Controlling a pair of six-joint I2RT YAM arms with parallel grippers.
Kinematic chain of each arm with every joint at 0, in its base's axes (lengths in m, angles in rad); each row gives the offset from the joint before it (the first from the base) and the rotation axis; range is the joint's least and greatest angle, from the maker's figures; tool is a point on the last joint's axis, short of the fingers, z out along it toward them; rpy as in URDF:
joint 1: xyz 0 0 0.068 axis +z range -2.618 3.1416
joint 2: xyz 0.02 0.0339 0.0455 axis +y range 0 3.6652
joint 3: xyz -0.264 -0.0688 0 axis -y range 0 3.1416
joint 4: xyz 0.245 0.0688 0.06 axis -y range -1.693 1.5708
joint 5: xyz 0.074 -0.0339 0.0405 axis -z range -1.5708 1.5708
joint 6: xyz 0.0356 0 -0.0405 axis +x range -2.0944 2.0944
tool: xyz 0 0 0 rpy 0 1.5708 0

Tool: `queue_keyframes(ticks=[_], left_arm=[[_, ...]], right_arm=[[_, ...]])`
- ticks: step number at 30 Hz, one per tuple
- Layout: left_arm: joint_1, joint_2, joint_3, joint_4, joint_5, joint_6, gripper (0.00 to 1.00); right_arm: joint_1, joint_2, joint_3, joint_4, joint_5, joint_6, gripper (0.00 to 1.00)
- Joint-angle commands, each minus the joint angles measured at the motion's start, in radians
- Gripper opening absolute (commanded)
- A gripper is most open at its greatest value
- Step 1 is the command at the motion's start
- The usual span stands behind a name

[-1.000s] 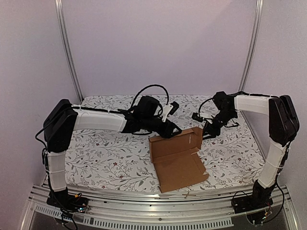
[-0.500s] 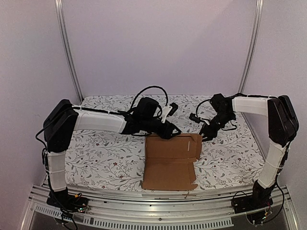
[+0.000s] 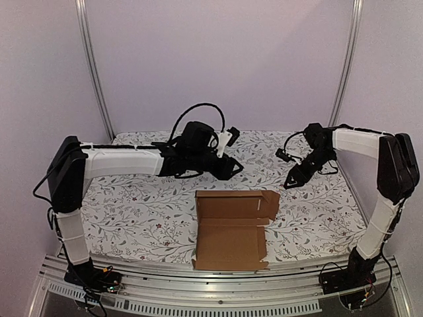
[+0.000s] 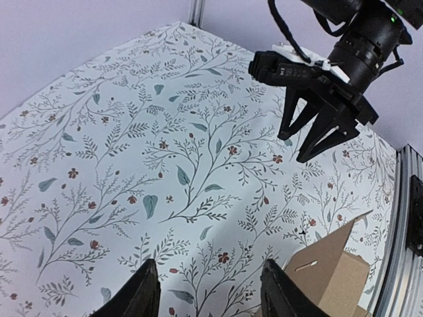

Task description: Fold the paper box

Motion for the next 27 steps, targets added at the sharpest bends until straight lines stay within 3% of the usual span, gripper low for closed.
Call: queue_keyframes(ticks=[1,5,9,14,19,23,27], left_arm=[[-0.025,-0.129,-0.001,-0.153,-0.144,0.008,0.53],[-0.072,-0.253,-0.127,-0.186,-0.249,-0.052,0.53],[-0.132,-0.362,-0.260,-0.136,-0.260,-0.053,0.55],[-0.145,-0.359,-0.255,-0.157,-0.210,-0.007,0.56],[-0.147,-0.352,-0.263,-0.146,-0.247,-0.025,0.55],[-0.166,-0.397,-0.327,-0.045,-0.265,-0.030,0.54],[-0.188,-0.436,-0.351,-0.019,-0.262,0.010,0.54]], right_arm=[[-0.016,-0.135,-0.031,-0.020,0.070,-0.061,0.43],[0.026,-0.220,-0.106,-0.026,0.083,-0.130,0.43],[0.078,-0.302,-0.207,-0.027,0.001,-0.204,0.47],[0.098,-0.346,-0.269,0.044,-0.030,-0.189,0.52],[0.148,-0.324,-0.264,0.018,-0.072,-0.195,0.57],[0.186,-0.314,-0.265,0.038,-0.090,-0.174,0.57],[0.199,-0.233,-0.226,0.066,-0.091,-0.102,0.46]])
